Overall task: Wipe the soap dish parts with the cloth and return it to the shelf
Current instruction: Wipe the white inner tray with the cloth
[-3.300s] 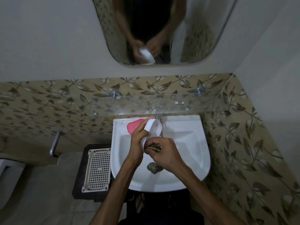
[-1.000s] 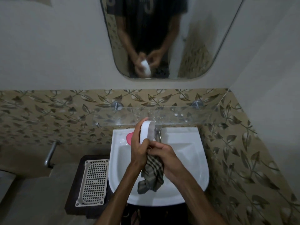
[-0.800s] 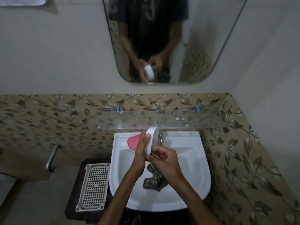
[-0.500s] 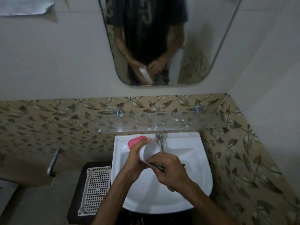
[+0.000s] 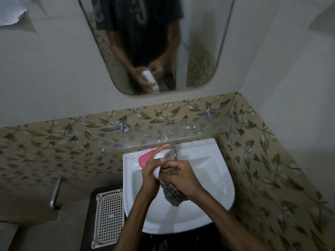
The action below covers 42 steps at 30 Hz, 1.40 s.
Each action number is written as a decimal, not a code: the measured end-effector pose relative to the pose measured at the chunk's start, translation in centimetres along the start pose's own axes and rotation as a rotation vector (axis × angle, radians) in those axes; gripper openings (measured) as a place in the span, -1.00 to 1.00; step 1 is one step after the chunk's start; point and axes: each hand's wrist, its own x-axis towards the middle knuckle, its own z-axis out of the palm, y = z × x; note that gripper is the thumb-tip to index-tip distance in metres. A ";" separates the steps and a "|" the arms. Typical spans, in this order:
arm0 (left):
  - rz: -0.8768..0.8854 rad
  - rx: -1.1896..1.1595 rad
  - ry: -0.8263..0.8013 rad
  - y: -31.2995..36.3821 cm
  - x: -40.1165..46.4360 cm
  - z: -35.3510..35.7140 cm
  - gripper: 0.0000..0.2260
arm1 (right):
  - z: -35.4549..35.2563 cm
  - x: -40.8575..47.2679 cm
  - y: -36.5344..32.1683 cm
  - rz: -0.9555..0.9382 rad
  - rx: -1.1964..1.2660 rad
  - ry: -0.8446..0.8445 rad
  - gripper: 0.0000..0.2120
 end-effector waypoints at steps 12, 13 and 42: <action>0.013 -0.106 0.066 0.3 -0.2 0.6 -0.48 | 1.7 1.3 -2.9 0.405 0.842 -0.050 -0.76; 0.009 -0.112 0.070 0.5 -0.2 0.6 -0.48 | 1.8 1.4 -3.1 0.448 0.952 -0.060 -0.77; -0.639 -0.572 0.395 1.3 1.5 0.3 -0.36 | 0.5 -0.1 2.9 -0.438 -0.416 0.223 -0.75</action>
